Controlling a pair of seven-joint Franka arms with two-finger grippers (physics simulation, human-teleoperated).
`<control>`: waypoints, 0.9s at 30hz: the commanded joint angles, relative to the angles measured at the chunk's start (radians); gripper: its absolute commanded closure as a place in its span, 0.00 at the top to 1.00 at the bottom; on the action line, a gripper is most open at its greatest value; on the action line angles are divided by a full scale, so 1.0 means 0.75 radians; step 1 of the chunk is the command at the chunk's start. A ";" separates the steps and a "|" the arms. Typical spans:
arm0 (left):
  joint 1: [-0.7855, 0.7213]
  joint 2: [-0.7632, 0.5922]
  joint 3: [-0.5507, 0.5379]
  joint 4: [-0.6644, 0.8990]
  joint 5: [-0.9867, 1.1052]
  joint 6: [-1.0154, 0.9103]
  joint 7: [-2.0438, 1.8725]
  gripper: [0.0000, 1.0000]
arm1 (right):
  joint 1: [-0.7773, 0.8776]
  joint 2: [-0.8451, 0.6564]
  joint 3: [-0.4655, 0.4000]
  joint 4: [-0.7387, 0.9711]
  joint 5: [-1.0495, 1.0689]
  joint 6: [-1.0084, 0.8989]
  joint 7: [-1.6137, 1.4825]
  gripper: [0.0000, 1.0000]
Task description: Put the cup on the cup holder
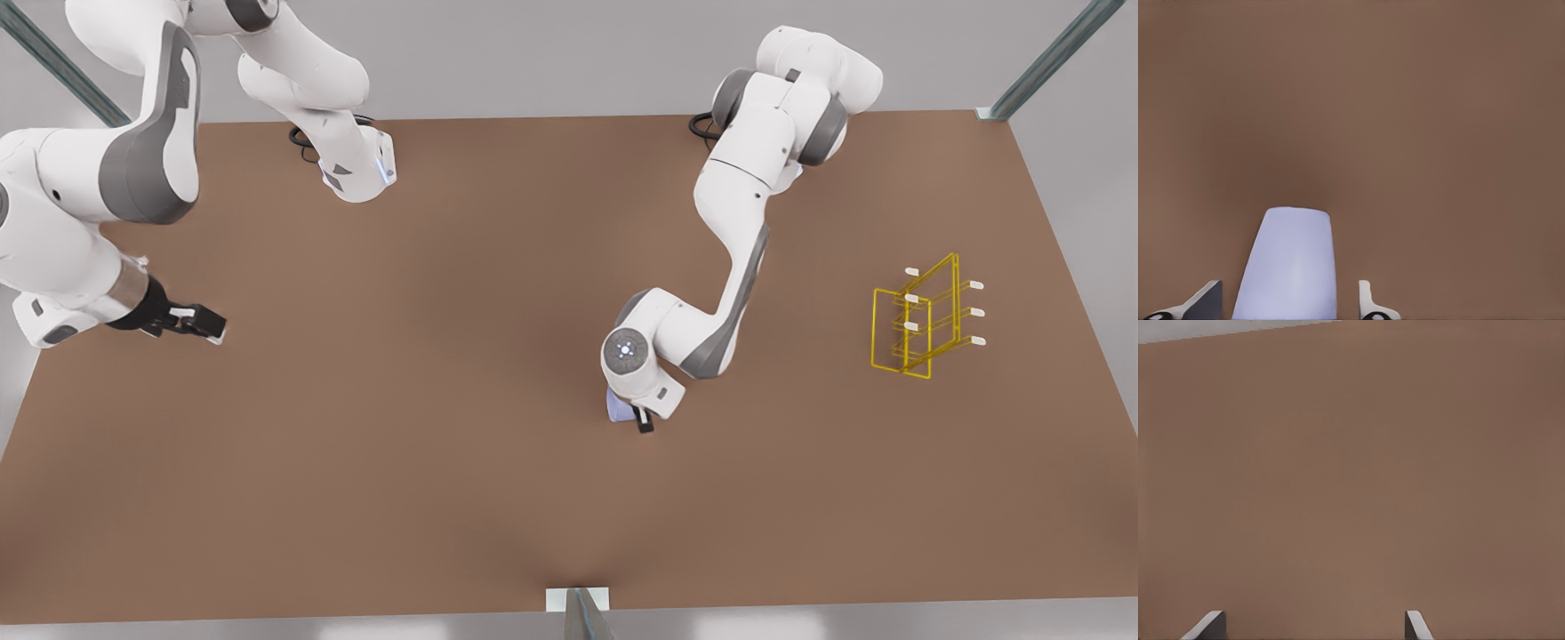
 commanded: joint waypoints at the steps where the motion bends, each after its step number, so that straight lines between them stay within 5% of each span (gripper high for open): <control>1: -0.009 -0.002 0.001 -0.013 0.018 0.019 0.165 0.99 | 0.018 0.031 0.002 0.057 0.002 -0.019 -0.072 1.00; 22: -0.019 0.108 -0.032 -0.036 0.024 0.115 0.472 0.99 | 0.108 0.242 0.013 0.061 -0.082 0.272 -0.027 1.00; 23: -0.017 0.102 -0.032 -0.036 0.018 0.109 0.509 0.94 | 0.108 0.242 0.013 0.061 -0.086 0.272 -0.027 1.00; 24: -0.011 0.096 -0.036 -0.036 0.016 0.094 0.552 0.78 | 0.106 0.242 0.013 0.061 -0.086 0.272 -0.027 1.00; 27: 0.013 0.078 -0.064 -0.034 0.004 0.021 0.666 0.78 | 0.102 0.242 0.013 0.061 -0.086 0.272 -0.029 1.00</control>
